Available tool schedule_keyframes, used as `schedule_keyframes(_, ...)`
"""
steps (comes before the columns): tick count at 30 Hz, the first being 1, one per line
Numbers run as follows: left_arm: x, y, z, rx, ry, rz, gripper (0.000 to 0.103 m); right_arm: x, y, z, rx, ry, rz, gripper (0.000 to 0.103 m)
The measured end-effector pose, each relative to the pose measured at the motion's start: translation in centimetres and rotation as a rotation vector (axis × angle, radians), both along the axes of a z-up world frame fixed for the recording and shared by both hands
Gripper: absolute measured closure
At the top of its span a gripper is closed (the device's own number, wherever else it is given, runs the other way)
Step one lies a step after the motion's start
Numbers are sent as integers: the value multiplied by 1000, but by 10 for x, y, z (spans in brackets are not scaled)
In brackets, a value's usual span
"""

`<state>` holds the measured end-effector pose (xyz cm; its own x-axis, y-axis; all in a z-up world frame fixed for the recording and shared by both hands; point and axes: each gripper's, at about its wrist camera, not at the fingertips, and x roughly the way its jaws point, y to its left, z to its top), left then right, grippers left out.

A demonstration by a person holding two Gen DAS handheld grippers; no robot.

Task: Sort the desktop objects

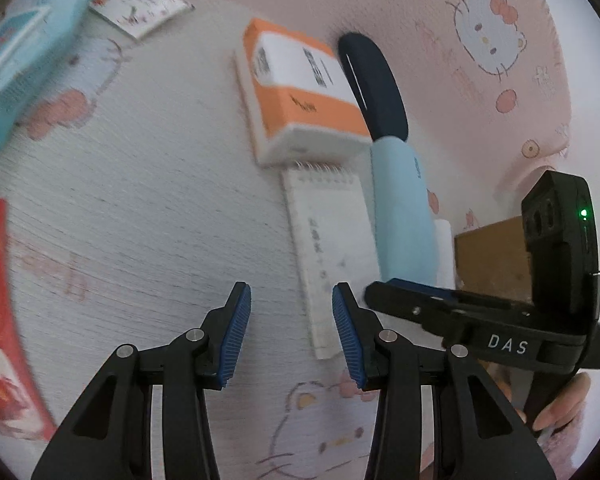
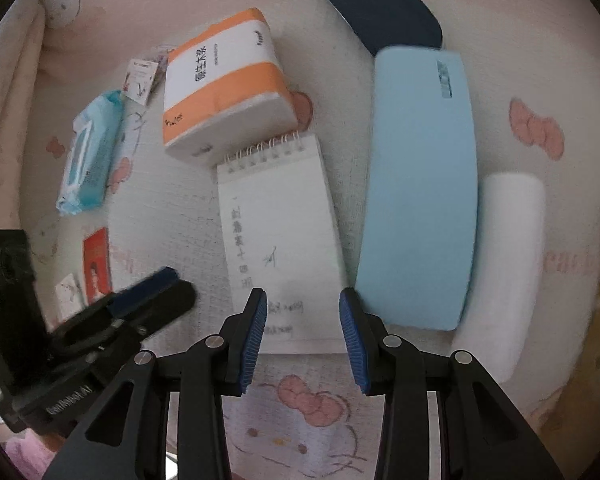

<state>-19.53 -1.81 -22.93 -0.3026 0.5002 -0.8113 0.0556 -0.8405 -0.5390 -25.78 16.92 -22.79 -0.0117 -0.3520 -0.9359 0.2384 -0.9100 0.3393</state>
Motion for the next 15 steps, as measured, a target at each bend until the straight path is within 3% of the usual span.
schedule_keyframes(8, 4, 17, -10, 30, 1, -11, 59, 0, 8, -1, -56, -7, -65, 68)
schedule_keyframes(11, 6, 20, -11, 34, 0, -13, 67, 2, 8, -1, -55, -2, -80, 68)
schedule_keyframes(12, 6, 21, -11, 22, 0, -11, 75, 3, 7, -2, -68, -14, -87, 69)
schedule_keyframes(15, 6, 17, -10, -11, 8, -9, 84, 7, 1, -6, -135, -60, -106, 69)
